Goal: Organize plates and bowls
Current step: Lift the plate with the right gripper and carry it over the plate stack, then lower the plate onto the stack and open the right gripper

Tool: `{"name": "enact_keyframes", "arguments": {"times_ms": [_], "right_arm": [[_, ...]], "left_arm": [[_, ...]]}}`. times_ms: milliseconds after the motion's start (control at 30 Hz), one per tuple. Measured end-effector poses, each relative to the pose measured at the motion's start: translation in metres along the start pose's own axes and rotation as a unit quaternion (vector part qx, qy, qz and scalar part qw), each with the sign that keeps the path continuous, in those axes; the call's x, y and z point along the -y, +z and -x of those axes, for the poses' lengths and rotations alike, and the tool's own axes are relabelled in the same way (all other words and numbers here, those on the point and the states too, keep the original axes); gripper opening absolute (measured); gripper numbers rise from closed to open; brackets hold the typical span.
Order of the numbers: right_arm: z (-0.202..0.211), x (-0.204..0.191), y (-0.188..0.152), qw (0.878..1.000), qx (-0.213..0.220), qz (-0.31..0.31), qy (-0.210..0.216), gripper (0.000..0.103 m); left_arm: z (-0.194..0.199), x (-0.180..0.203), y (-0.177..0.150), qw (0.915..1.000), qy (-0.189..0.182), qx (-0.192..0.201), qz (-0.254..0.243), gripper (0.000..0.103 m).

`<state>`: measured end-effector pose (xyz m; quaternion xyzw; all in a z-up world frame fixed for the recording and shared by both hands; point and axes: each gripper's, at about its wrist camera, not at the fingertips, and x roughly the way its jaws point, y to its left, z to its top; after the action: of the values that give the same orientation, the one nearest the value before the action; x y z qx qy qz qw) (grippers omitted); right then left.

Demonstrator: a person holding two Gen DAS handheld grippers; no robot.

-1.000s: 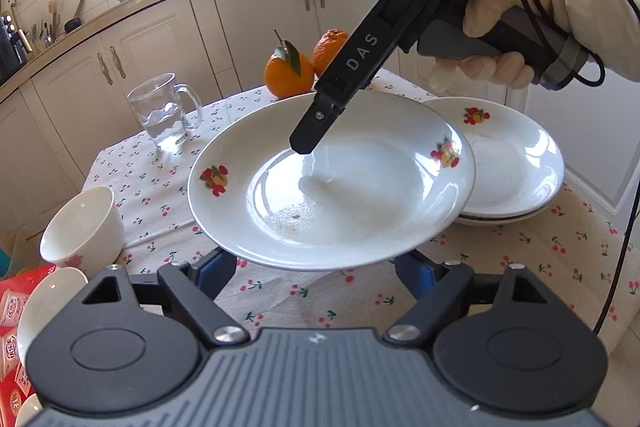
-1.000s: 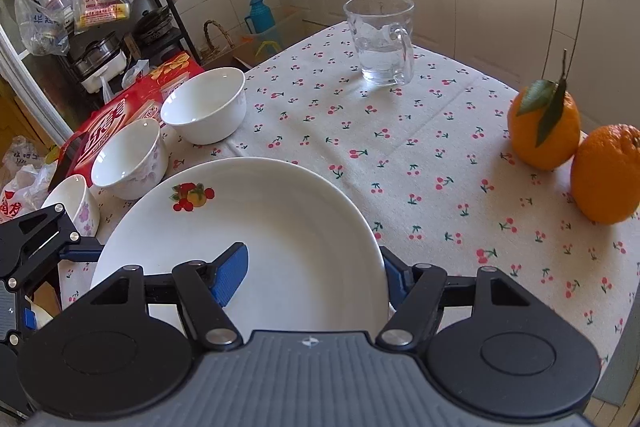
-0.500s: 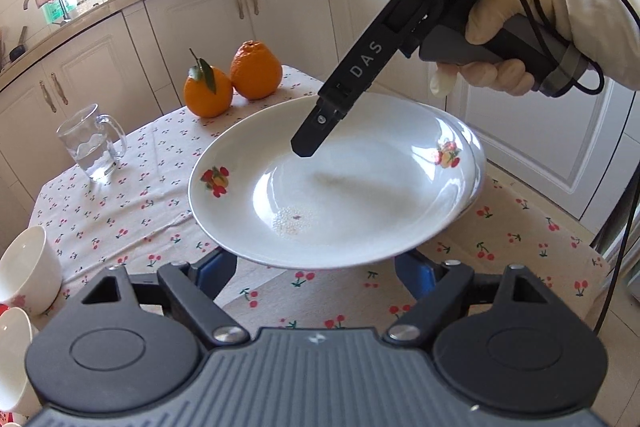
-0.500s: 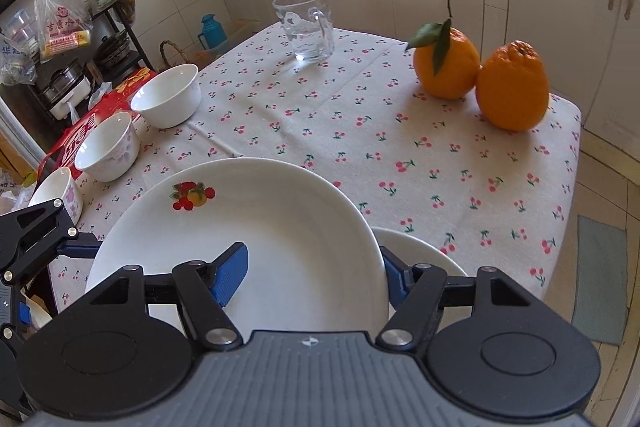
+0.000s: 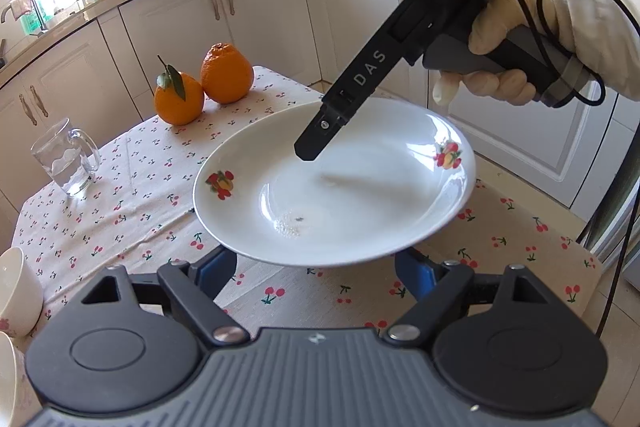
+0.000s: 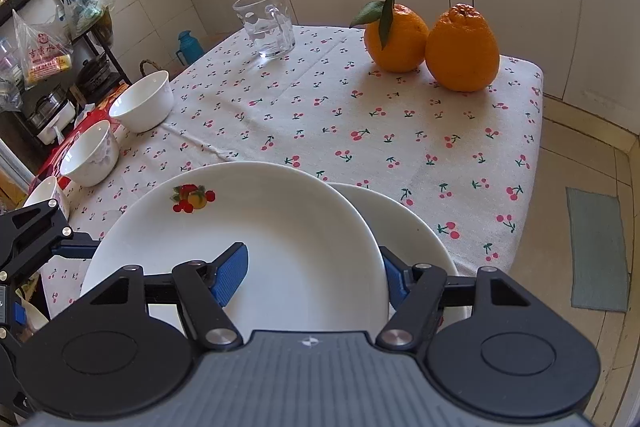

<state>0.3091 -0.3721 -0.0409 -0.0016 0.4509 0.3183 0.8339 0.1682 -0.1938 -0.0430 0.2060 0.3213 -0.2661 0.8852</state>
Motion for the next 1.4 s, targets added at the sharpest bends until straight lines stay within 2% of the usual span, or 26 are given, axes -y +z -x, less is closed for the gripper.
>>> {"name": "enact_keyframes", "arguments": {"times_ms": [433, 867, 1400], "right_arm": [[0.010, 0.013, -0.015, 0.999, 0.009, -0.027, -0.017, 0.074], [0.023, 0.012, -0.026, 0.999, 0.009, -0.039, -0.032, 0.074], [0.040, 0.010, -0.040, 0.997, 0.015, -0.055, -0.045, 0.077]], "left_arm": [[-0.009, 0.004, 0.004, 0.9996, -0.013, -0.005, -0.025, 0.086], [-0.012, -0.005, 0.003, 0.9988, -0.043, -0.003, -0.024, 0.086], [-0.011, -0.007, 0.005, 0.9981, -0.051, 0.009, -0.034, 0.087]]}}
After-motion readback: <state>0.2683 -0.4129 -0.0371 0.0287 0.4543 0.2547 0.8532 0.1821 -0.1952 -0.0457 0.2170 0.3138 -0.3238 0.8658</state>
